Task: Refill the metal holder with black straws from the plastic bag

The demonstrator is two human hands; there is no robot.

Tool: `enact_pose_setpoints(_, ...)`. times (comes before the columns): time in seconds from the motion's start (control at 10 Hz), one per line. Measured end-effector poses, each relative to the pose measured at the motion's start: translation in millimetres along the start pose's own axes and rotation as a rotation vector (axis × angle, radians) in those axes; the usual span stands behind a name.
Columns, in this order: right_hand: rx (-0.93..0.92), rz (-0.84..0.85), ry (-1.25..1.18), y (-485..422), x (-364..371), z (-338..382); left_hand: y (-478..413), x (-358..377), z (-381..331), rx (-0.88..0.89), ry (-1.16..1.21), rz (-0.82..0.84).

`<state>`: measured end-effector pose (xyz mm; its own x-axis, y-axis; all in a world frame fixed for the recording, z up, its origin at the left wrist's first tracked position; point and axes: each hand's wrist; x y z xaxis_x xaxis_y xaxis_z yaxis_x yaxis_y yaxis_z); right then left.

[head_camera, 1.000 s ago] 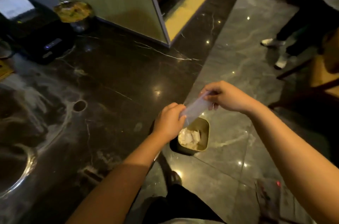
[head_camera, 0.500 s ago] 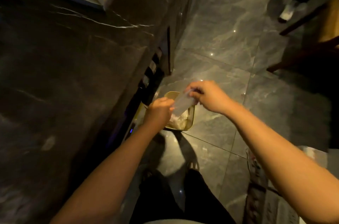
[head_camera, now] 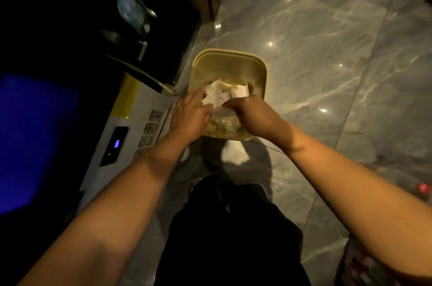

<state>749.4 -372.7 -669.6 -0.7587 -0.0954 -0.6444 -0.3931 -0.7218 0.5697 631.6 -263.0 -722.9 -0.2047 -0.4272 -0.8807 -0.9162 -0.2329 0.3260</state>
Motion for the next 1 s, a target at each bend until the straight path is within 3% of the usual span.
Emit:
enact_pose_setpoints(0.2, 0.173, 0.156, 0.109, -86, 105, -62, -15, 91, 44, -0.048, -0.086, -0.069)
enact_pose_setpoints(0.4, 0.279, 0.302, 0.082, -133, 156, -78, -17, 115, 54, -0.020, -0.044, -0.275)
enact_pose_setpoints(0.5, 0.315, 0.397, 0.103, -144, 167, -72, -16, 115, 55, -0.021, -0.049, -0.267)
enact_pose_setpoints(0.7, 0.320, 0.518, 0.150, -131, 152, -63, -14, 107, 52, -0.020, -0.083, -0.135)
enact_pose_setpoints(0.9, 0.313, 0.478, 0.182, -75, 97, -56, 11, 66, 27, -0.072, -0.073, 0.018)
enact_pose_setpoints(1.0, 0.282, 0.376, 0.165, -36, 61, -40, 32, 28, -1, -0.069, -0.074, 0.022)
Point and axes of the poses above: each hand's wrist, its own y-axis away from the middle knuckle, its own x-axis out of the palm, z = x × y, and after that the axes turned 14 degrees about x, right-handed
